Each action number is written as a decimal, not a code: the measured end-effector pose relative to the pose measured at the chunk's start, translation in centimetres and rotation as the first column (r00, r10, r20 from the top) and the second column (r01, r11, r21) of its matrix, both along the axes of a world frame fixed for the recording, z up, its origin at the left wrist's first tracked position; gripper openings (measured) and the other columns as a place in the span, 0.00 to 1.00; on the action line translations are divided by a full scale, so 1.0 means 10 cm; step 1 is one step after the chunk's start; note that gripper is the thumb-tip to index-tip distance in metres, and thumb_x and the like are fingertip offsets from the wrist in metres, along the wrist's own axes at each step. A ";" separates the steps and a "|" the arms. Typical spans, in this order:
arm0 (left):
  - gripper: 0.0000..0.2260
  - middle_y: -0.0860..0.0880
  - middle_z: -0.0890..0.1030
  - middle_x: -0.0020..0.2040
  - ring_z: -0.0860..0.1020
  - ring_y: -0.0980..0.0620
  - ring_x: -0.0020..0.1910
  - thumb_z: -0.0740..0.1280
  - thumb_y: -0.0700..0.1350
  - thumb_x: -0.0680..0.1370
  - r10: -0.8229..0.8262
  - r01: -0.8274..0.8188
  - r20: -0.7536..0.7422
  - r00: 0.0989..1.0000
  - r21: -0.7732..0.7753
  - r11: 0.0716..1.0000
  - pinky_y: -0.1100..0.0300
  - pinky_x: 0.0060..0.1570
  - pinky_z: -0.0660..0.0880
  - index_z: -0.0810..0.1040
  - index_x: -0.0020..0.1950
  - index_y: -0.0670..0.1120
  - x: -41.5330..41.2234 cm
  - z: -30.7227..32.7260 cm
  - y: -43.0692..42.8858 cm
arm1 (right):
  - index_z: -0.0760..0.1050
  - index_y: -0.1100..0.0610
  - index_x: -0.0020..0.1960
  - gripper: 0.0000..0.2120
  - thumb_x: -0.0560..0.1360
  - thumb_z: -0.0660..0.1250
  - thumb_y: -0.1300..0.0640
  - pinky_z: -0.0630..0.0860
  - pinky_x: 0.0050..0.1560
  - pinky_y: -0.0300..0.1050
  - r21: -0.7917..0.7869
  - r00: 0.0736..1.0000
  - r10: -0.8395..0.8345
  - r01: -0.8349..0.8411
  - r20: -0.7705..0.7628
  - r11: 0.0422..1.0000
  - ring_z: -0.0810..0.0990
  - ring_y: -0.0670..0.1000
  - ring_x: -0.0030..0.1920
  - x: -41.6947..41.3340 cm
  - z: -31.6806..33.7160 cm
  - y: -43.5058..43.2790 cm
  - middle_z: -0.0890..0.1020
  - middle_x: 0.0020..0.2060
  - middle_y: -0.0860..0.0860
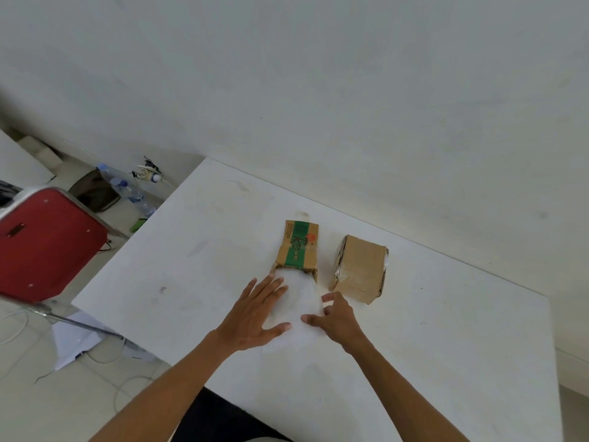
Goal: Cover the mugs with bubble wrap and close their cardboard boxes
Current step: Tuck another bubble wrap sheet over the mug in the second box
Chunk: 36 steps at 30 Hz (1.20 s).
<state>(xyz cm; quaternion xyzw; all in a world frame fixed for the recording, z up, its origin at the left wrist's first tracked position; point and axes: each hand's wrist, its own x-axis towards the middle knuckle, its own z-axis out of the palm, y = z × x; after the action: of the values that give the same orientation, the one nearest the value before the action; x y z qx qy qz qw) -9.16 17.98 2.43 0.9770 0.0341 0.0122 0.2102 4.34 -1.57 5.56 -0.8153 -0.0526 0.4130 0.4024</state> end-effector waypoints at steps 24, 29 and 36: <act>0.54 0.51 0.69 0.72 0.73 0.50 0.68 0.71 0.77 0.61 0.325 -0.417 -0.278 0.904 -0.407 0.812 0.55 0.61 0.77 0.57 0.78 0.52 0.03 0.04 -0.07 | 0.68 0.55 0.38 0.20 0.67 0.80 0.50 0.66 0.31 0.44 0.097 0.910 -0.149 0.120 0.388 0.988 0.66 0.47 0.30 -0.16 -0.10 0.19 0.71 0.30 0.47; 0.47 0.50 0.67 0.75 0.71 0.49 0.70 0.69 0.73 0.69 0.246 -0.351 -0.300 0.922 -0.374 0.858 0.54 0.63 0.76 0.56 0.79 0.51 0.02 0.08 -0.01 | 0.66 0.51 0.38 0.20 0.69 0.76 0.44 0.65 0.34 0.44 0.021 0.861 -0.033 0.025 0.508 0.999 0.70 0.49 0.33 -0.22 -0.17 0.09 0.73 0.32 0.46; 0.47 0.43 0.73 0.73 0.72 0.42 0.71 0.74 0.69 0.66 0.279 -0.280 0.027 0.960 0.102 0.954 0.43 0.65 0.75 0.65 0.76 0.43 0.09 0.03 -0.10 | 0.74 0.52 0.51 0.12 0.77 0.66 0.44 0.66 0.52 0.44 -0.105 0.483 0.153 -0.125 0.862 0.987 0.73 0.50 0.51 -0.41 -0.24 -0.07 0.77 0.49 0.47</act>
<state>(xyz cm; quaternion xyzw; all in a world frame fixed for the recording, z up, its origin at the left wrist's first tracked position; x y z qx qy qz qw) -8.29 16.95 2.69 0.9719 0.1700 0.0495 0.1551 0.25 -2.28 3.11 -0.9106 -0.3075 -0.0206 0.2753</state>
